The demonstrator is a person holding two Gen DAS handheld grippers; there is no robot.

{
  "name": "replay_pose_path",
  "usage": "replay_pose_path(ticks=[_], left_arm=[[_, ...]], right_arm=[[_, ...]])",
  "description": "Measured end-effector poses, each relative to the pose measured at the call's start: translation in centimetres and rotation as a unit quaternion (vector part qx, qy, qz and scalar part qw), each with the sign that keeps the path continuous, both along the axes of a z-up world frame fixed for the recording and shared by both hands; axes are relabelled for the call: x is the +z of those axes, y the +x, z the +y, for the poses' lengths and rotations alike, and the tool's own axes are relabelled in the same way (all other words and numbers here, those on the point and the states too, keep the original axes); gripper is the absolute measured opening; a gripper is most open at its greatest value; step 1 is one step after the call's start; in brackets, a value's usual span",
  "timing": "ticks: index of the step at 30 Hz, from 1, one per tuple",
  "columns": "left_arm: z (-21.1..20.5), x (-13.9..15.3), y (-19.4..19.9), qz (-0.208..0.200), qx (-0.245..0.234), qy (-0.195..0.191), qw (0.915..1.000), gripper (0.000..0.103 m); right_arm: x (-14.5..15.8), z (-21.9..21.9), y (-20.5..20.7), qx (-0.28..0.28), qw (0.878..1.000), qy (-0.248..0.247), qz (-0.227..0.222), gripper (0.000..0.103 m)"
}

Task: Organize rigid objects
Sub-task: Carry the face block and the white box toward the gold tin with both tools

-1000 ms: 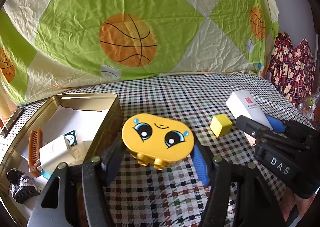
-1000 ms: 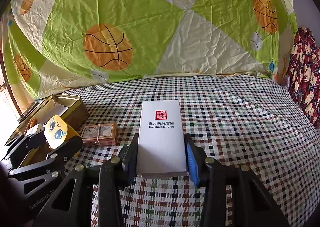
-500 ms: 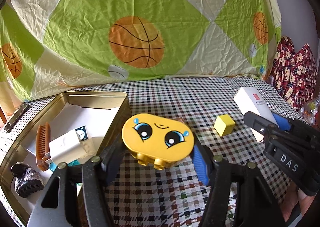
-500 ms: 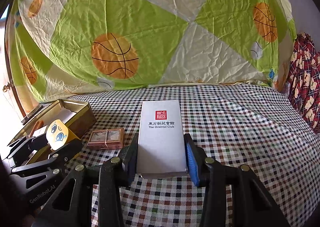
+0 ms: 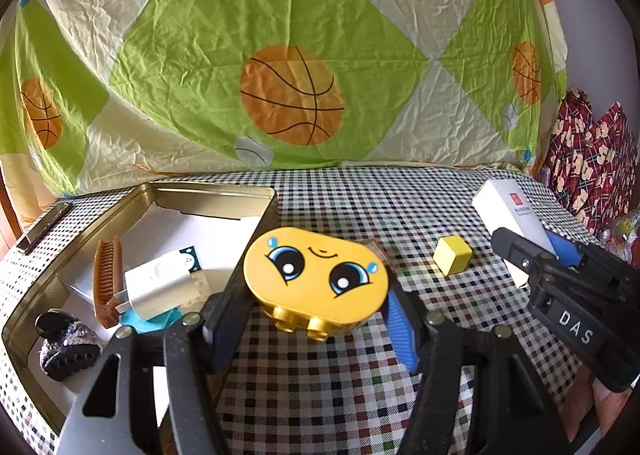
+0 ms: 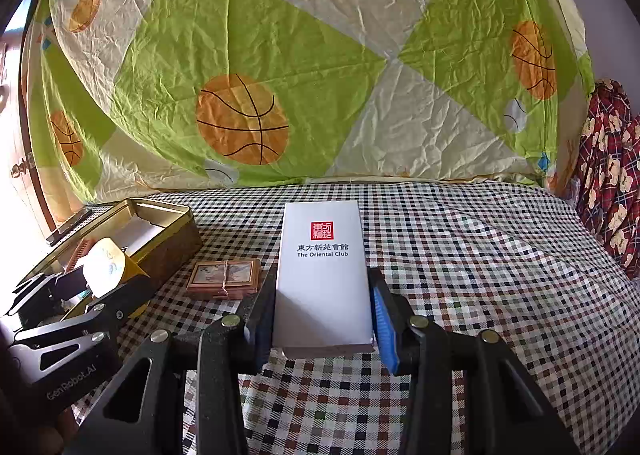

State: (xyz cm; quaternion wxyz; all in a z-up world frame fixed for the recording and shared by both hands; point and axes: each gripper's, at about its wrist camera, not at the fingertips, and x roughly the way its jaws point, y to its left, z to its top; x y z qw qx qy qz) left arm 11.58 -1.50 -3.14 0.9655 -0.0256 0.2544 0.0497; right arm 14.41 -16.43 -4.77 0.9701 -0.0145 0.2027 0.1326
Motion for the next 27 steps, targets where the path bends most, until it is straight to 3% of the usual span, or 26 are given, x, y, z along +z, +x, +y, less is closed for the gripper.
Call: replay_pose_path(ticks=[27], left_arm=[[0.7, 0.4, -1.2, -0.009, 0.007, -0.003, 0.9999, 0.063]], right_arm=[[0.1, 0.4, -1.2, 0.030, 0.999, 0.013, -0.014, 0.045]])
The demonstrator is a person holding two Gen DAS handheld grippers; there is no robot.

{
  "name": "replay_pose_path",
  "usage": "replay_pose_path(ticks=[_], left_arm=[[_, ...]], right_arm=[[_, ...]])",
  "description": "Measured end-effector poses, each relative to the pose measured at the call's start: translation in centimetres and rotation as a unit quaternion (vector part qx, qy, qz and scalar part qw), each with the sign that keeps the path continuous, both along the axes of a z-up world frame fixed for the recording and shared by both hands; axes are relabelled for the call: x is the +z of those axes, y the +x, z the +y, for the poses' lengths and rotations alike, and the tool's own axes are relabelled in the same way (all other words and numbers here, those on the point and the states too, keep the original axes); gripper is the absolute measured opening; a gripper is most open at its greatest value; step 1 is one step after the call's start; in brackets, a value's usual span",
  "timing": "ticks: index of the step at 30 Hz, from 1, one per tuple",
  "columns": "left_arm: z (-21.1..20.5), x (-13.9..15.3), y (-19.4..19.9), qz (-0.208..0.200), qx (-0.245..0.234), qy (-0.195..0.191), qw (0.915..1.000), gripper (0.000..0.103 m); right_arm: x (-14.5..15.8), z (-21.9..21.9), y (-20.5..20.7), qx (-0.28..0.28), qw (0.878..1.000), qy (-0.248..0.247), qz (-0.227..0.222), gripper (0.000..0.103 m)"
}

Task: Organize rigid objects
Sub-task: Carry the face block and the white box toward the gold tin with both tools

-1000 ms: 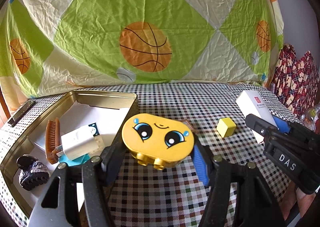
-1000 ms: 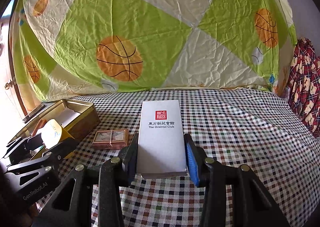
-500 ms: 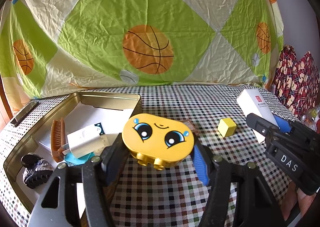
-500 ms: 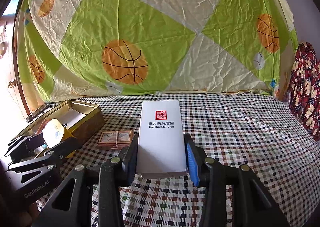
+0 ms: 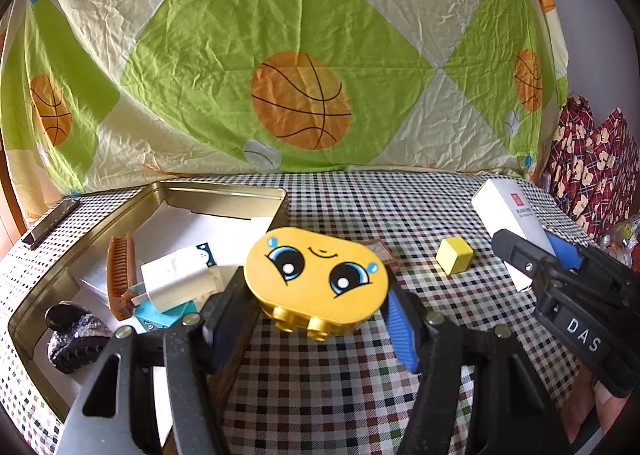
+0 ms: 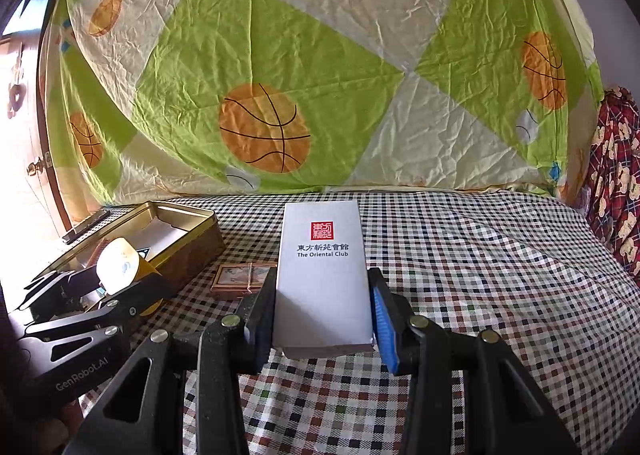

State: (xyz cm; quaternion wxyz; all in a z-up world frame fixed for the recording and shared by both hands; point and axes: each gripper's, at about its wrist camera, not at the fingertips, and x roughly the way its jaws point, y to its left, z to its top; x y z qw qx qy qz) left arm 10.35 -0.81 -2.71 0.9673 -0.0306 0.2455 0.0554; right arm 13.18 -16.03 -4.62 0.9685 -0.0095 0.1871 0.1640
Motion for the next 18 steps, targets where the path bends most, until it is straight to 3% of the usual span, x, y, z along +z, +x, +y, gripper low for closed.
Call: replay_pose_path(ticks=[18], left_arm=[[0.05, 0.23, -1.00, -0.008, 0.007, 0.009, 0.9999, 0.063]], right_arm=[[0.31, 0.24, -0.82, 0.017, 1.000, 0.000, -0.018, 0.045]])
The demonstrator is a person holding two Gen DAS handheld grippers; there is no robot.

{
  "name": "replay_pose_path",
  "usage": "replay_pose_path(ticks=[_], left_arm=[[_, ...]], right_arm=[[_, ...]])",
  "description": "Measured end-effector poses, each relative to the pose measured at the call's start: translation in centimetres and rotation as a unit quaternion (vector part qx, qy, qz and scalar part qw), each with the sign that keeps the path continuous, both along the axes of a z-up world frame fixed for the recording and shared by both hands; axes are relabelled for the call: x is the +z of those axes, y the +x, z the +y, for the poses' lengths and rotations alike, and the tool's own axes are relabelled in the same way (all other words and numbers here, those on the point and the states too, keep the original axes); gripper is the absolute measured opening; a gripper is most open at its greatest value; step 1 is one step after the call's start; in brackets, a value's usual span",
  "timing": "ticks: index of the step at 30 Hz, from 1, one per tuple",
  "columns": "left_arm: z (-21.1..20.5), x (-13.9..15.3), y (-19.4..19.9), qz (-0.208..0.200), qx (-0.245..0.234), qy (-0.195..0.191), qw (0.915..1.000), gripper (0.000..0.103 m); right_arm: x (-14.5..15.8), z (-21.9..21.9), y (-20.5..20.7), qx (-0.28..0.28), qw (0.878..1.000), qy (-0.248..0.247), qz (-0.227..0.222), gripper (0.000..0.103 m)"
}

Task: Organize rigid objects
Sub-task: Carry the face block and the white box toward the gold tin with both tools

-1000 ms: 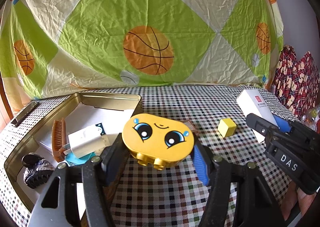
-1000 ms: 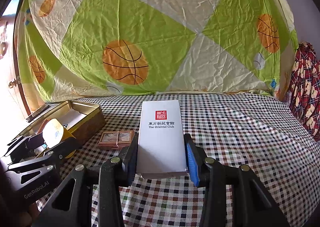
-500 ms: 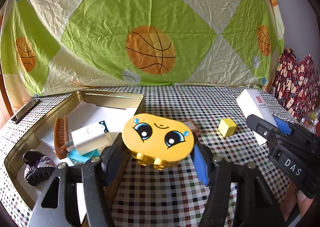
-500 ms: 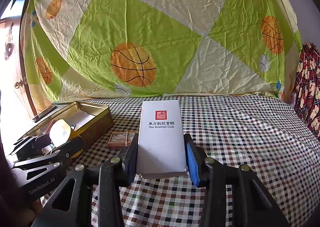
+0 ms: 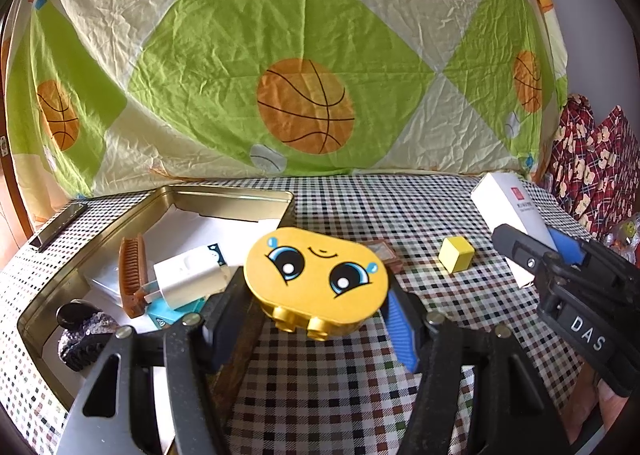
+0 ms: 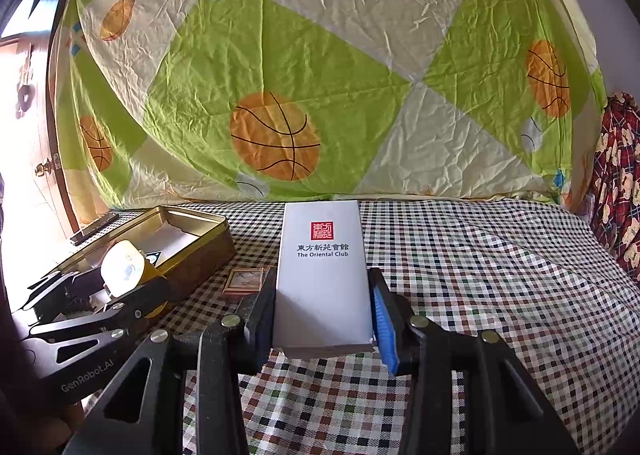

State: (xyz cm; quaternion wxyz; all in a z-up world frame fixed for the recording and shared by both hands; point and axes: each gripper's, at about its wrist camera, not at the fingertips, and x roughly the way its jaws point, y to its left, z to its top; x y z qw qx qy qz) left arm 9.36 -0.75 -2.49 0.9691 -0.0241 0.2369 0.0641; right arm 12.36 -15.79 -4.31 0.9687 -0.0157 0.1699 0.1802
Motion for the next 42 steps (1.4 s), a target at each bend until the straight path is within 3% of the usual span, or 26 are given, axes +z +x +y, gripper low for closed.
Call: replay_pose_path(ticks=[42], left_arm=[[2.1, 0.7, -3.9, -0.053, 0.044, -0.002, 0.9977, 0.063]], right_arm=[[0.3, 2.4, -3.3, 0.084, 0.995, -0.009, -0.044, 0.045]])
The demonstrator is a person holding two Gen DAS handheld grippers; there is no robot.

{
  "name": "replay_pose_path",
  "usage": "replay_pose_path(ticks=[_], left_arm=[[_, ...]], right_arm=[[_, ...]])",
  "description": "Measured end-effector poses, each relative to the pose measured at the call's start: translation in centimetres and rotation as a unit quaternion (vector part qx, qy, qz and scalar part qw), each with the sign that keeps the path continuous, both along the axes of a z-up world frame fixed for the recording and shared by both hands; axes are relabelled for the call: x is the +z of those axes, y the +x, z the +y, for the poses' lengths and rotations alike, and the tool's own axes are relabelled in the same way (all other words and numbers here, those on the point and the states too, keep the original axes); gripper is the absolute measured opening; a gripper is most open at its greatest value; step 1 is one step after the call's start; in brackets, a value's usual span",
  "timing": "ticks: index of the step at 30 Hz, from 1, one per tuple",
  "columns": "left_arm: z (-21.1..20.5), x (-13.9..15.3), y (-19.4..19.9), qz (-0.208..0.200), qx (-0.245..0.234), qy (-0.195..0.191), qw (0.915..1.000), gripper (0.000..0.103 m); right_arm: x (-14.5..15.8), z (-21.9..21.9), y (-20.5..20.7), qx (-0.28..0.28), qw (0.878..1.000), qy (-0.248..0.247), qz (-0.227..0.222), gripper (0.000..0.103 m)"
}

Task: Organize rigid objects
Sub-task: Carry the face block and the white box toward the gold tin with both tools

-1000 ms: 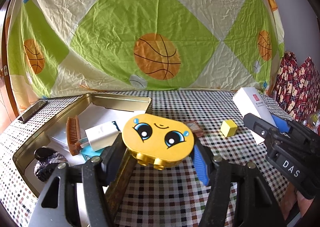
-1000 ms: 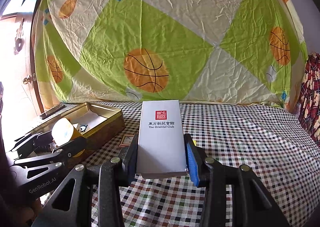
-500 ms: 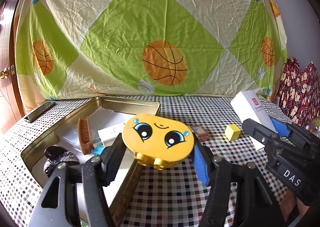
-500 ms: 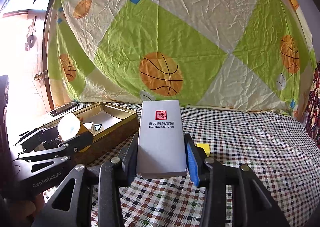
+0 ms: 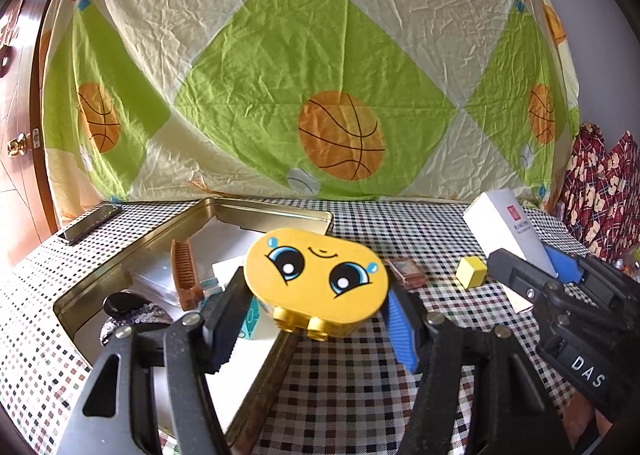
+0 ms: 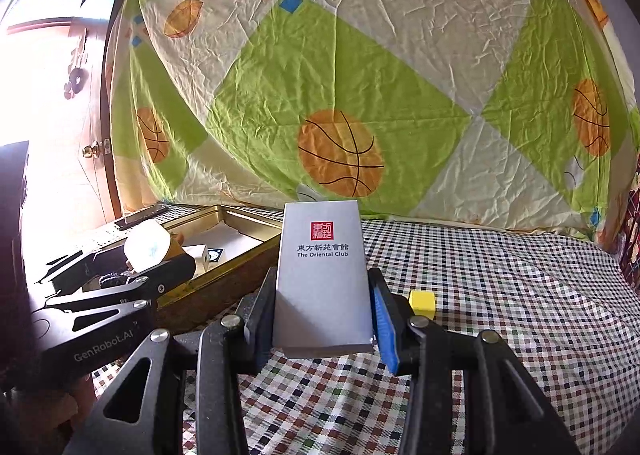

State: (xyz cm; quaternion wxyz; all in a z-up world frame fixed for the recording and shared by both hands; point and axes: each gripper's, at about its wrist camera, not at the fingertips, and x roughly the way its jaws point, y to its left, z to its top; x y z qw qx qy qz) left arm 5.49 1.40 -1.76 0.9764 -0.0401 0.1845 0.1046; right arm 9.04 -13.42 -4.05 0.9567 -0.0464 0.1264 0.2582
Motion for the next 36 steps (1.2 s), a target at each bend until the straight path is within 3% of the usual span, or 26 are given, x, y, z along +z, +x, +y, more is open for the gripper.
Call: replay_pose_path(ticks=[27, 36], left_arm=[[0.3, 0.6, -2.2, -0.051, 0.030, 0.011, 0.9982, 0.063], [0.8, 0.9, -3.0, -0.064, 0.035, 0.017, 0.9972, 0.063]], right_arm=[[0.2, 0.5, -1.3, -0.002, 1.000, 0.009, -0.020, 0.045], [0.1, 1.3, -1.1, 0.011, 1.000, 0.024, -0.005, 0.045]])
